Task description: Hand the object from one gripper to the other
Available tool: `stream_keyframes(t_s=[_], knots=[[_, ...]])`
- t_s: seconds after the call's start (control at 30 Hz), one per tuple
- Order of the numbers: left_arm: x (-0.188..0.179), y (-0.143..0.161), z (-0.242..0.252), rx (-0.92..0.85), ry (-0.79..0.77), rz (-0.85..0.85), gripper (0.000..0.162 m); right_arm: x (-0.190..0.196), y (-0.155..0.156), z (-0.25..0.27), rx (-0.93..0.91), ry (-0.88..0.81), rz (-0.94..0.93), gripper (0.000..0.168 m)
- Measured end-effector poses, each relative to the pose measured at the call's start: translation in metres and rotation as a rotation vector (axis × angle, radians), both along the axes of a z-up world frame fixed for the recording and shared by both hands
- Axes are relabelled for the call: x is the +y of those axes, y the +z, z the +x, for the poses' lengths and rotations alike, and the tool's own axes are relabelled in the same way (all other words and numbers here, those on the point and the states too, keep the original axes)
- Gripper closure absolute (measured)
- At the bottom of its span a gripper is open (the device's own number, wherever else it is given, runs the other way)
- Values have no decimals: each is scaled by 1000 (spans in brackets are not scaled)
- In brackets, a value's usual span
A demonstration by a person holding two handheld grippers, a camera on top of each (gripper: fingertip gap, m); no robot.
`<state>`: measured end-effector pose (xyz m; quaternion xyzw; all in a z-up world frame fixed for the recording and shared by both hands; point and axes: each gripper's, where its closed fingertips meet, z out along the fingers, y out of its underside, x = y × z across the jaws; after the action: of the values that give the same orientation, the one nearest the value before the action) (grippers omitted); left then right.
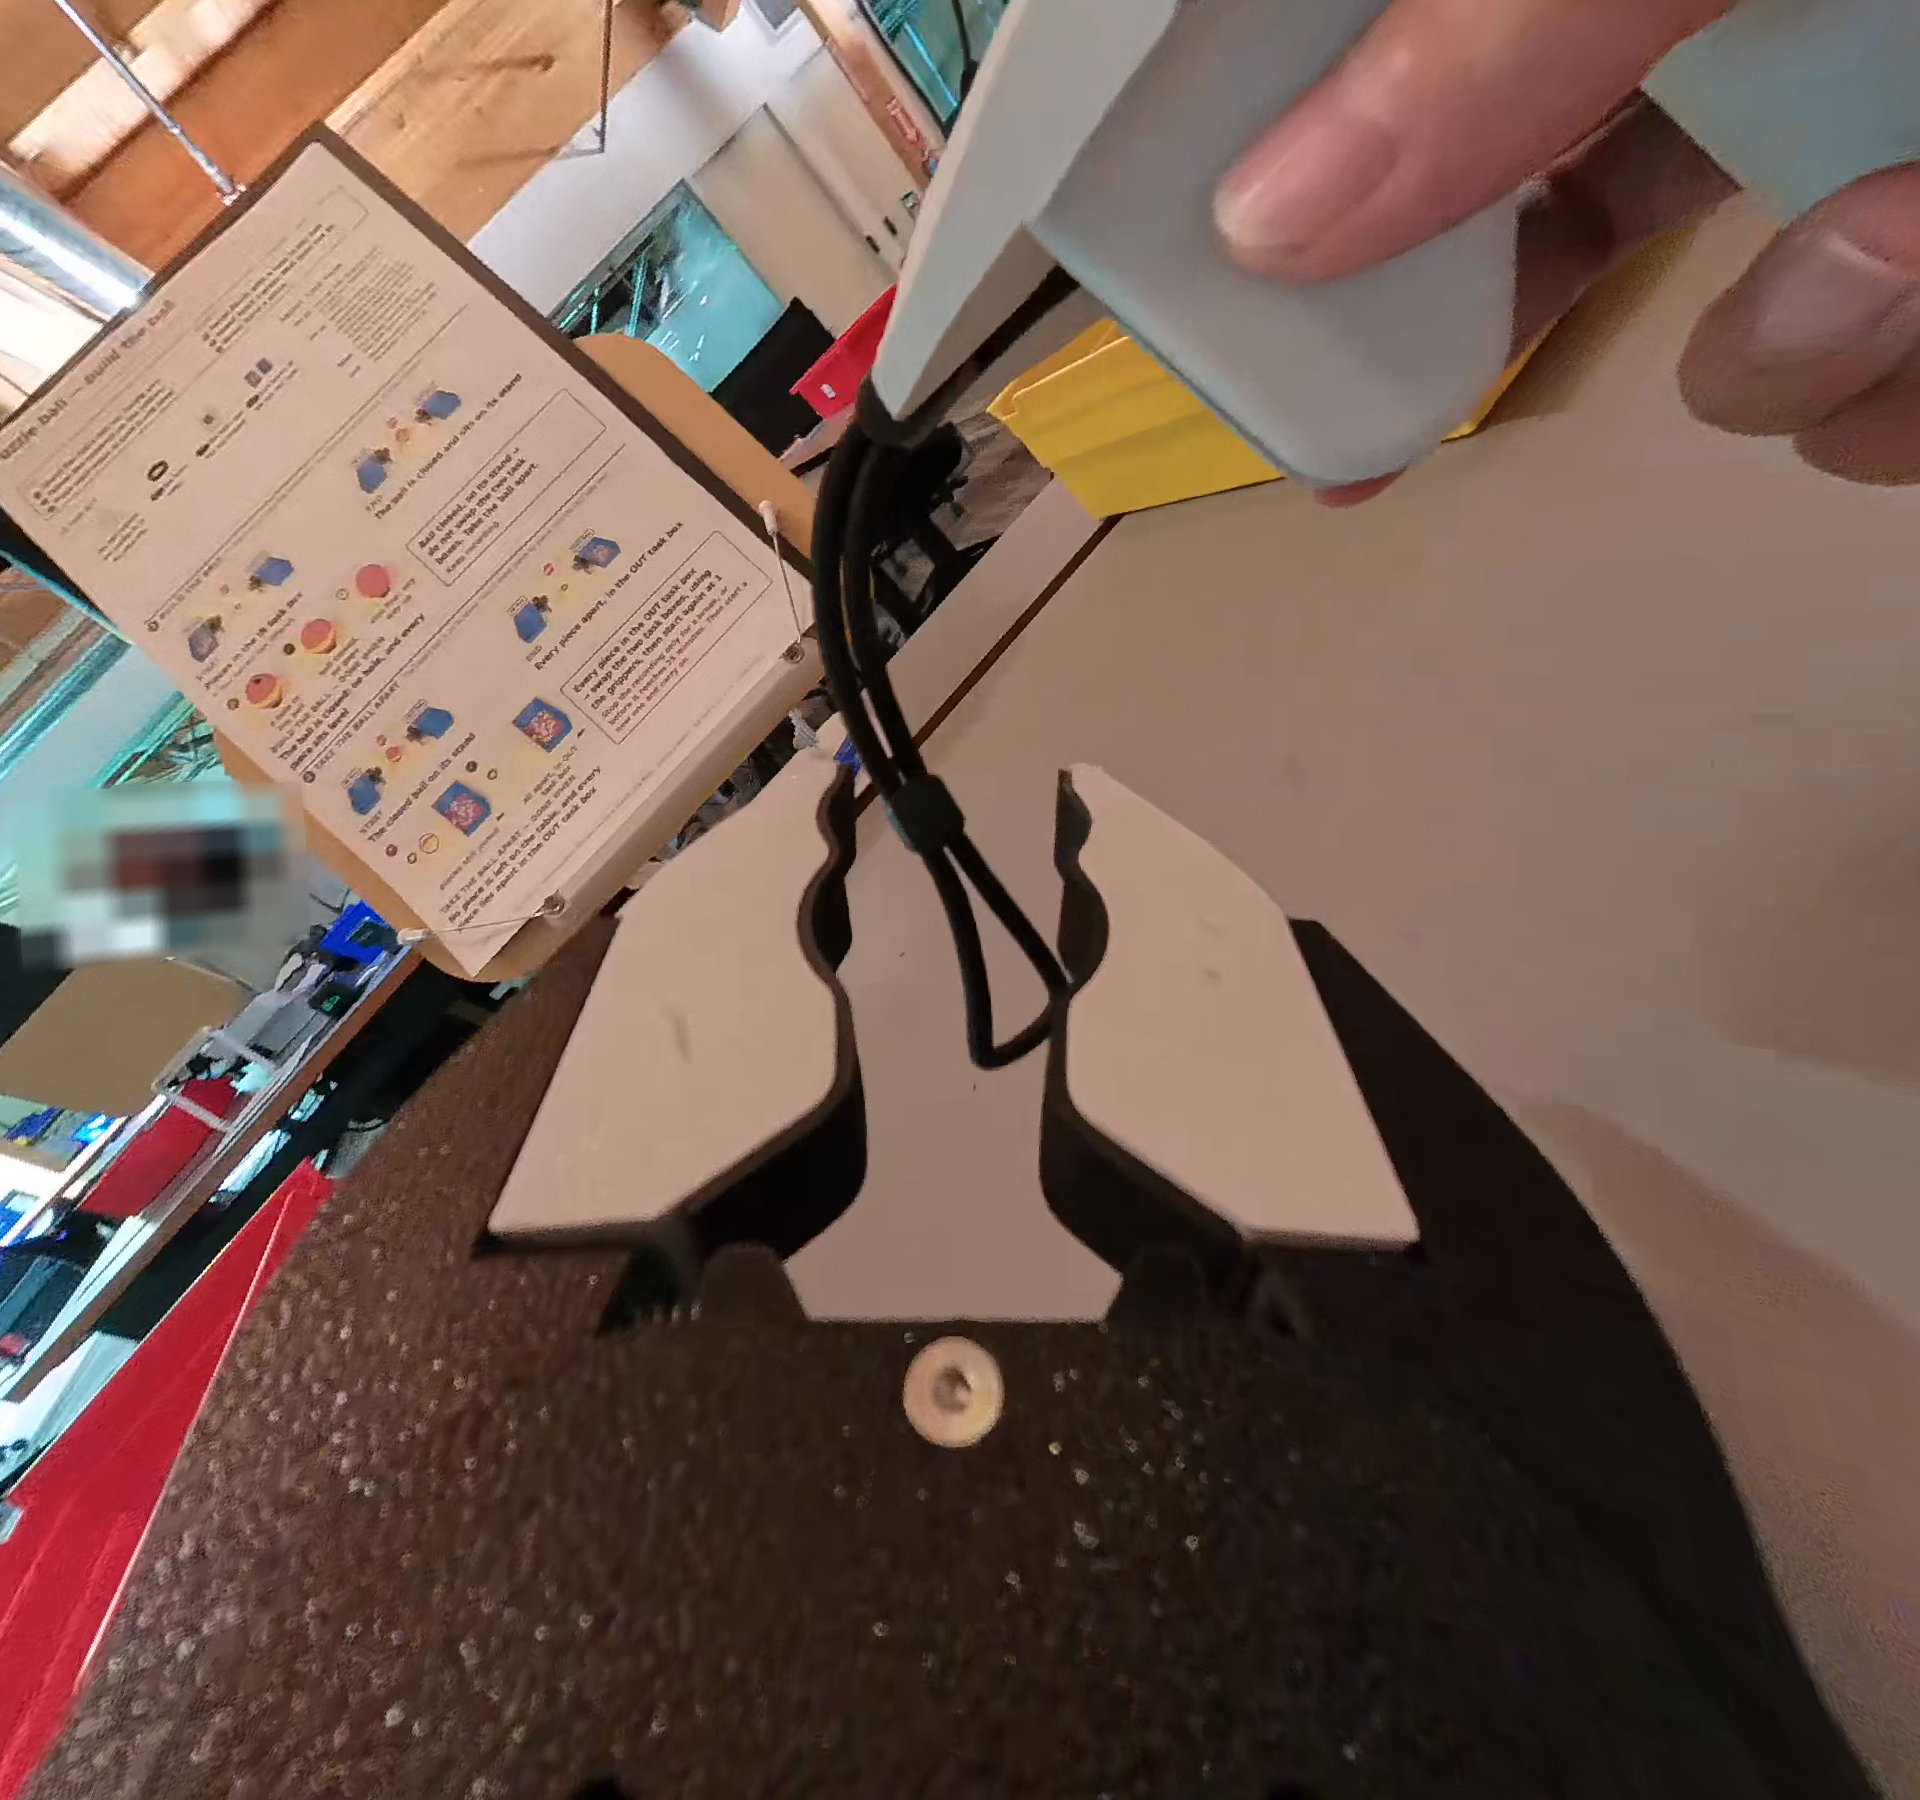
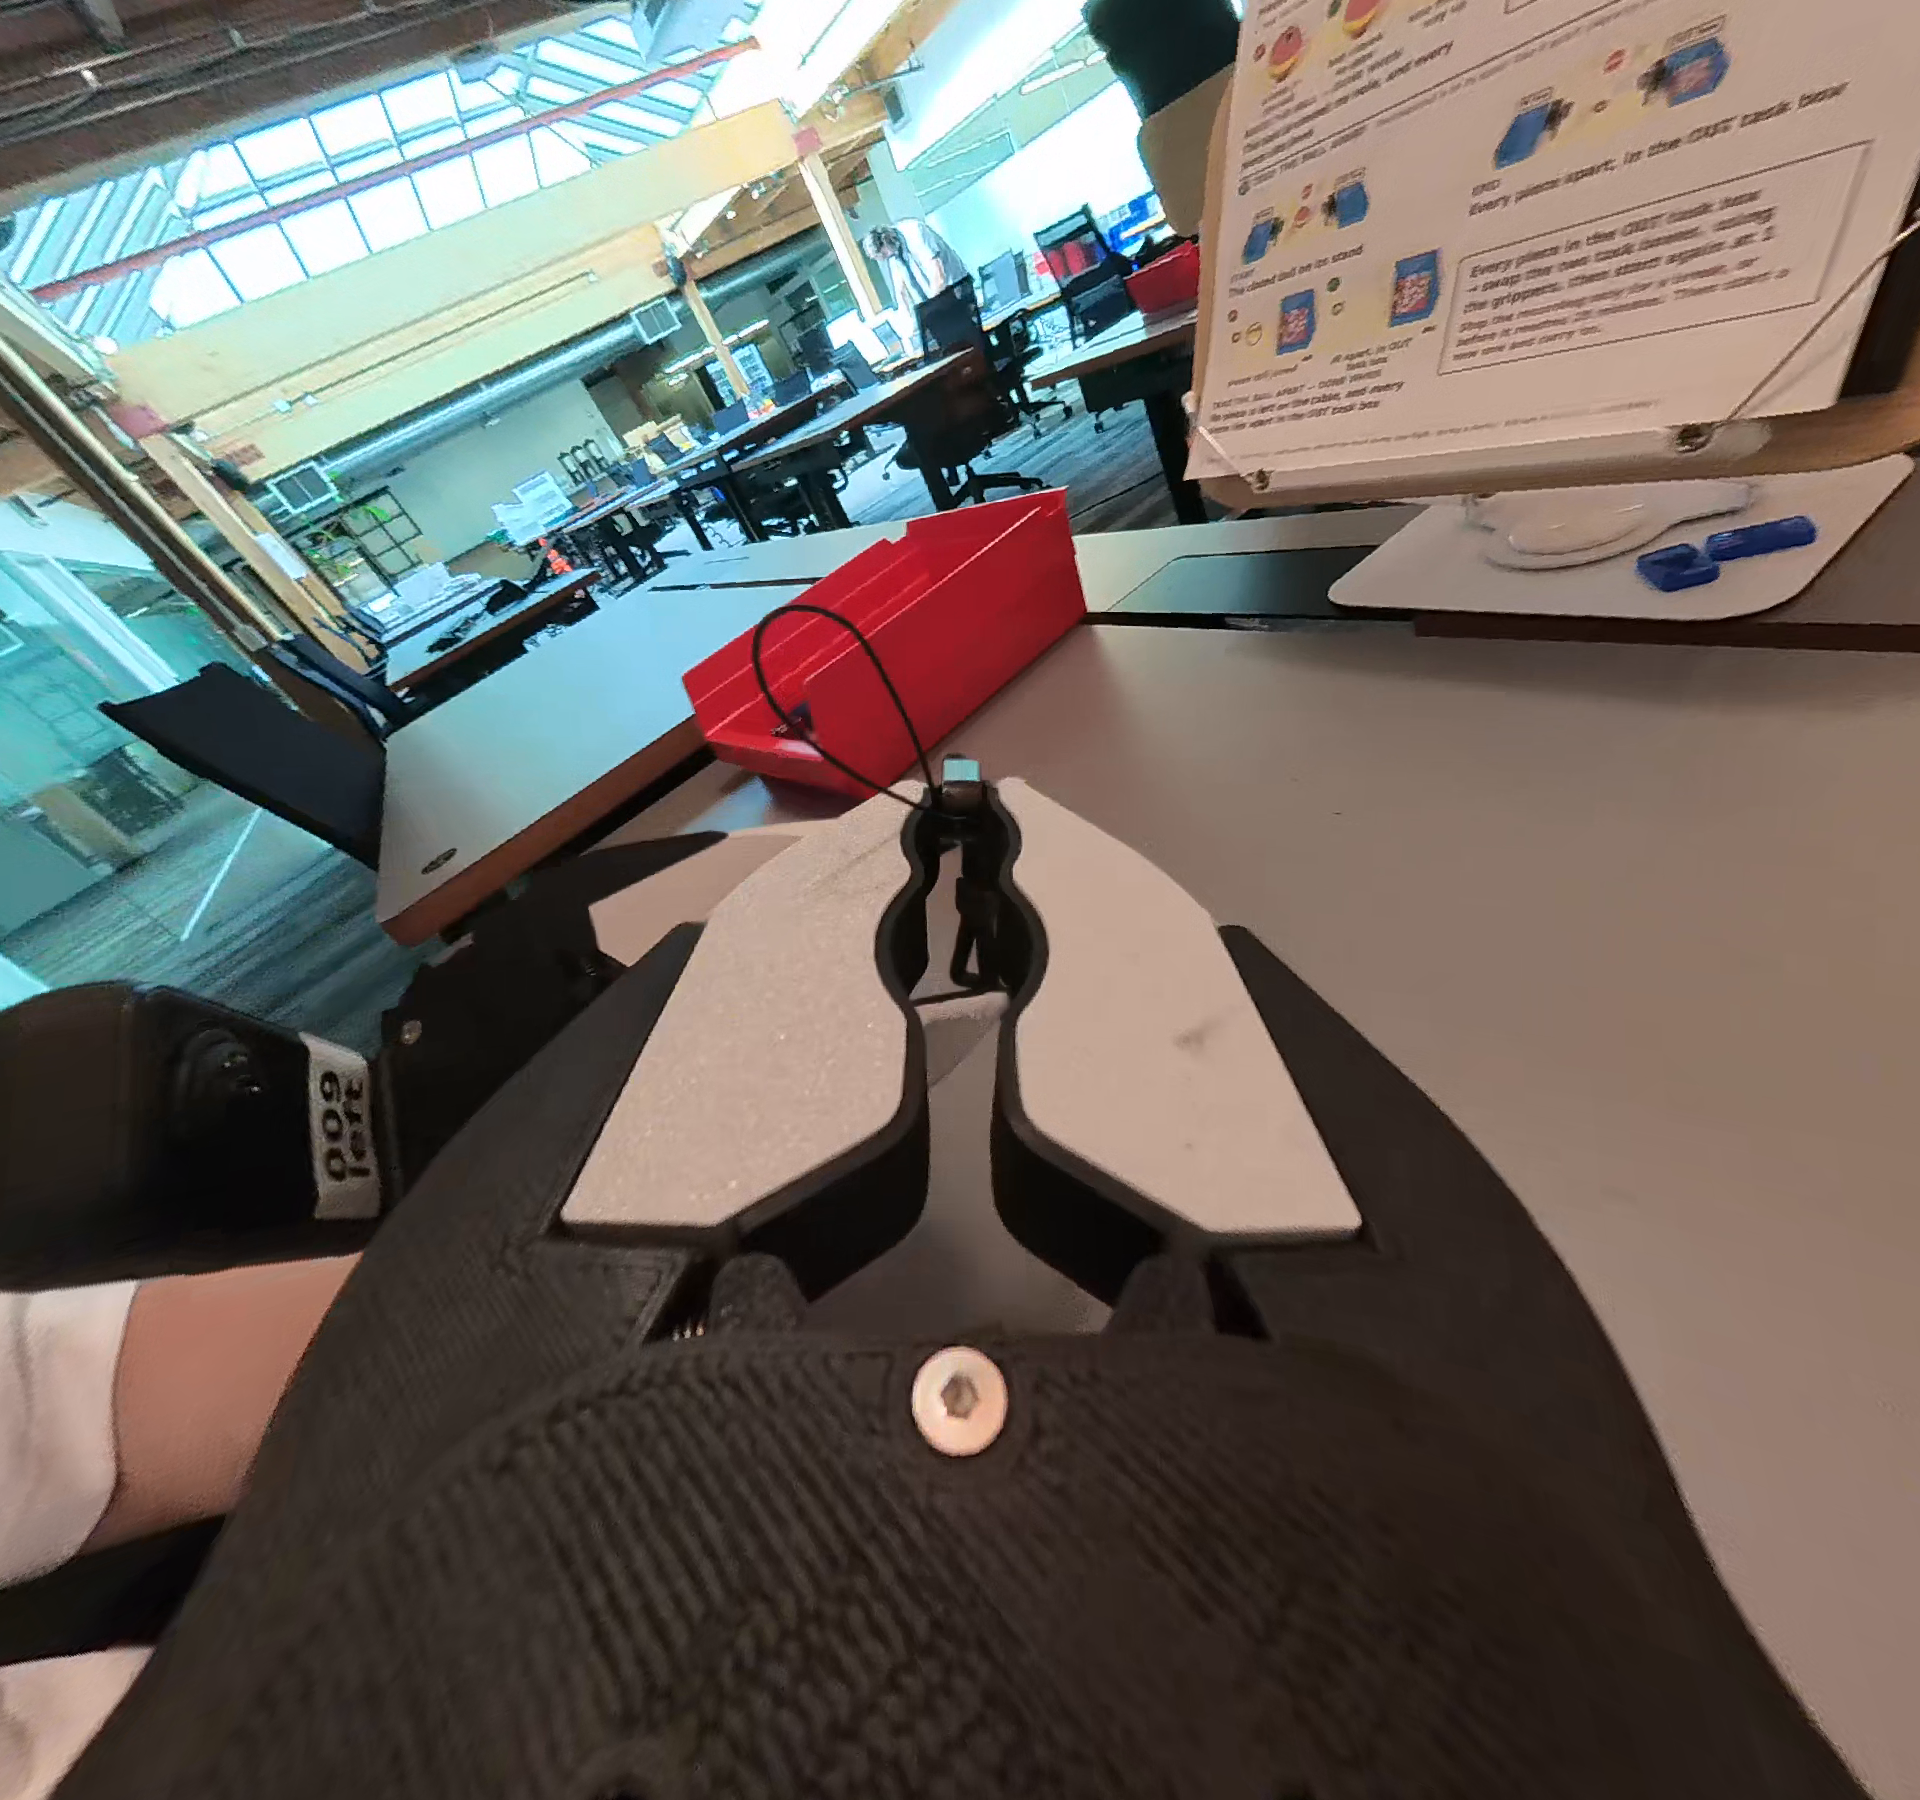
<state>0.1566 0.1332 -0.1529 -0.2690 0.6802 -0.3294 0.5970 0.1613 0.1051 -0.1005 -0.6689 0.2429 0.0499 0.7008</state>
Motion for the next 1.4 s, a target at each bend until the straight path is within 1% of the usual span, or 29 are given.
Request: stream_keyframes(t_s=[0.03, 0.13, 0.2, 0.23, 0.37, 0.43, 0.47, 0.5, 0.53, 0.57, 0.6, 0.63, 0.7, 0.73, 0.8, 0.9, 0.97, 1.07, 1.13, 1.2, 1.33, 1.4], knots=[[1, 0, 0, -1, 11, -1, 130, 2, 0, -3, 2, 13, 1, 161], [10, -2, 3, 0, 62, 4, 138, 6, 0, -9, 2, 34, 4, 161], [14, -4, 4, 12, 61, -29, 145, 7, 1, -10, 3, 37, 8, 161], [14, -5, 4, 20, 45, -46, 148, 7, 1, -11, 4, 43, 7, 161], [14, -3, 4, 44, -16, -123, 149, 6, 1, -9, -12, 37, 4, 161], [12, -2, 3, 78, -71, -167, 149, 6, 7, -13, -58, 71, 34, 162], [12, -1, 3, 101, -99, -203, 150, 6, 10, -16, -95, 100, 45, 158], [11, 0, 2, 128, -141, -257, 150, 6, 14, -20, -140, 129, 60, 146], [8, 2, 0, 165, -204, -329, 150, 6, 17, -22, -187, 147, 66, 129], [5, 5, -3, 207, -272, -417, 150, 5, 17, -23, -232, 159, 52, 117], [2, 8, -7, 254, -353, -509, 150, 4, 15, -24, -275, 179, 27, 107], [-4, 11, -14, 310, -465, -591, 150, 2, 13, -25, -311, 198, 5, 104], [-13, 22, -34, 399, -720, -731, 150, -2, 11, -25, -345, 219, 0, 106], [-14, 28, -43, 434, -815, -796, 149, -3, 13, -27, -346, 245, 26, 108], [-13, 31, -58, 526, -961, -871, 149, -5, 20, -34, -315, 292, 104, 112], [-16, 27, -76, 637, -1095, -870, 149, -2, 28, -47, -302, 359, 178, 116], [-20, 17, -82, 720, -1116, -835, 149, 3, 24, -59, -357, 397, 138, 117], [-29, 4, -86, 791, -1119, -789, 149, 12, 7, -72, -447, 438, 2, 117], [-35, 0, -89, 820, -1131, -777, 149, 16, 4, -78, -489, 442, -27, 135], [-39, -4, -90, 842, -1130, -766, 149, 15, 10, -79, -515, 426, -1, 156], [-37, 1, -85, 796, -1113, -794, 149, 13, 17, -74, -530, 382, -12, 157], [-32, 4, -70, 683, -1005, -768, 148, 15, 19, -60, -514, 279, -28, 157]])
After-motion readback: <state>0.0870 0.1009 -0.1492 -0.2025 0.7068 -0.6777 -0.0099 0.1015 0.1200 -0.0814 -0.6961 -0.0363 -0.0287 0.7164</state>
